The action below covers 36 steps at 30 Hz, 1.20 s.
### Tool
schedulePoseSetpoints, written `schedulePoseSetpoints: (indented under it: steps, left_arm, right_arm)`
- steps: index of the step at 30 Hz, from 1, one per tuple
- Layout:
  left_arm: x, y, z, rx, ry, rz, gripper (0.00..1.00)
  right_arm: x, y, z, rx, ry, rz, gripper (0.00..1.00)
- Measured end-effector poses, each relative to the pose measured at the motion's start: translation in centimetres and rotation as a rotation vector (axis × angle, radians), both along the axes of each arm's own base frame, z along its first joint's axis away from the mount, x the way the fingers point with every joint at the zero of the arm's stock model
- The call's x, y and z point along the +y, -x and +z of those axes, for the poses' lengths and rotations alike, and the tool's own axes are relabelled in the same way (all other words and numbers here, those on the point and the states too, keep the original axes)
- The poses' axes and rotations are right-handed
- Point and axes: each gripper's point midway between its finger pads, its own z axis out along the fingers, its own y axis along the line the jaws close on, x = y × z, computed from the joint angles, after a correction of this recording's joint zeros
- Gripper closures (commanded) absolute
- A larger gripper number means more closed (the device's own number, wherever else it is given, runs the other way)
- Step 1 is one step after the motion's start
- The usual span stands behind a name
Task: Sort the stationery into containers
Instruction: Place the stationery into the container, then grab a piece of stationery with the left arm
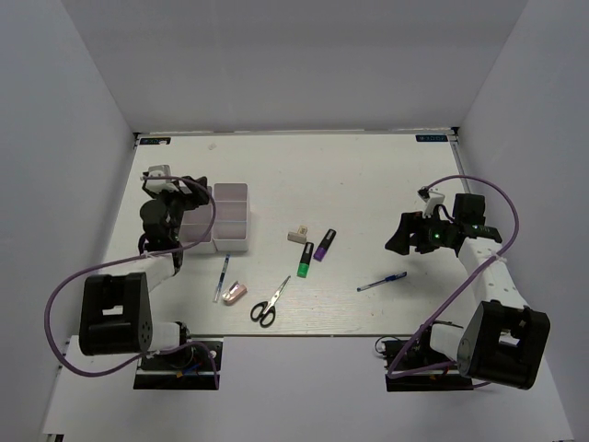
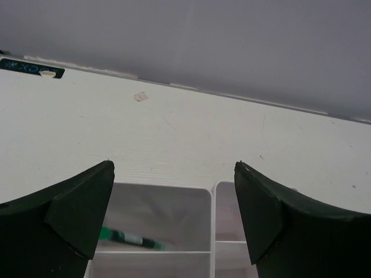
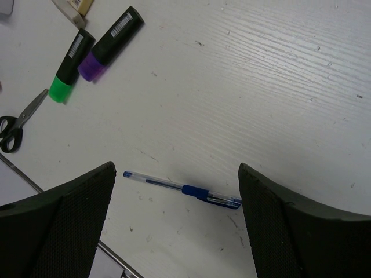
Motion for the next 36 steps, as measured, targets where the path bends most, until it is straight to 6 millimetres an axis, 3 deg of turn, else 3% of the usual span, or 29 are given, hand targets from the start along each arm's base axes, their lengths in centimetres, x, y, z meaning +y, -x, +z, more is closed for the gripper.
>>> schedulePoseSetpoints:
  steps: [2,3,4,5,6,9,10,11,12,13,14,15,16,17,19,21,22,23,26,28,32,36]
  left_arm:
    - [0.0,0.3,0.8,-0.015,-0.006,0.006,0.08]
    - [0.1,0.5,1.3,-0.02,-0.008,0.01,0.15]
    - [0.1,0.8,1.8,-0.026,-0.01,0.012,0.5]
    - [0.0,1.1,2.3,-0.027,-0.011,0.012,0.77]
    - [0.0,1.5,2.7,-0.013,-0.015,0.016,1.0]
    - [-0.9,2.1,4.4,0.074,-0.012,0.008,1.0]
    - [-1.8,2.4,5.5,0.109,-0.008,-0.011,1.0]
    - [-2.9,3.0,6.8,0.132,-0.001,-0.037,0.94]
    - [-4.0,3.9,8.0,0.162,0.004,-0.065,0.82]
    - [-4.8,4.8,8.5,0.201,0.003,-0.089,0.68]
    - [-5.8,5.9,8.7,0.241,-0.002,-0.118,0.64]
    - [-6.8,7.1,8.2,0.304,-0.002,-0.149,0.58]
    - [-7.5,8.4,7.1,0.375,-0.008,-0.172,0.44]
    - [-8.4,9.9,5.4,0.459,-0.021,-0.197,0.41]
    - [-9.3,12.9,0.9,0.642,-0.056,-0.23,0.37]
    - [-9.6,16.1,-3.9,0.813,-0.096,-0.243,0.39]
    - [-9.5,17.9,-6.4,0.902,-0.118,-0.245,0.6]
    - [-9.2,19.6,-8.5,0.983,-0.129,-0.236,0.68]
    - [-8.1,23.1,-13.1,1.129,-0.168,-0.203,0.68]
    - [-7.8,23.8,-14.6,1.144,-0.18,-0.186,0.55]
    - [-8.0,22.7,-15.1,1.076,-0.154,-0.155,0.45]
    - [-8.1,21.4,-15.1,1.021,-0.141,-0.132,0.45]
  right_arm:
    - [0.0,0.0,0.2,-0.008,0.0,0.001,0.12]
    - [0.0,0.0,0.3,-0.014,0.0,0.001,0.12]
    - [0.0,0.0,0.5,-0.019,0.0,0.002,0.12]
    - [0.1,0.0,0.6,-0.025,0.001,0.002,0.12]
    - [0.1,0.0,0.7,-0.031,0.002,0.002,0.25]
    - [0.1,0.0,1.1,-0.051,0.006,0.007,0.92]
    - [0.1,0.0,1.2,-0.051,0.0,0.005,1.0]
    - [0.2,0.0,1.2,-0.047,-0.005,0.001,1.0]
    - [0.3,0.1,1.2,-0.037,-0.014,-0.001,1.0]
    - [0.4,0.2,1.1,-0.021,-0.026,0.002,0.56]
    - [0.6,0.3,1.2,0.001,-0.04,0.007,0.39]
    - [0.8,0.3,1.1,0.019,-0.052,0.018,0.33]
    - [1.0,0.4,1.2,0.034,-0.064,0.033,0.26]
    - [1.1,0.1,1.3,0.052,-0.079,0.048,0.26]
    - [1.4,-0.1,1.4,0.066,-0.098,0.07,0.38]
    - [1.5,0.1,1.4,0.074,-0.105,0.077,0.46]
    - [1.6,0.3,1.4,0.079,-0.11,0.078,0.51]
    - [1.6,0.3,1.5,0.082,-0.113,0.078,0.51]
    - [1.6,0.4,1.7,0.072,-0.112,0.076,0.51]
    - [1.6,0.4,2.1,0.057,-0.108,0.077,0.51]
    - [1.6,0.4,2.5,0.037,-0.104,0.078,0.5]
    - [1.6,0.4,2.5,0.037,-0.104,0.078,0.48]
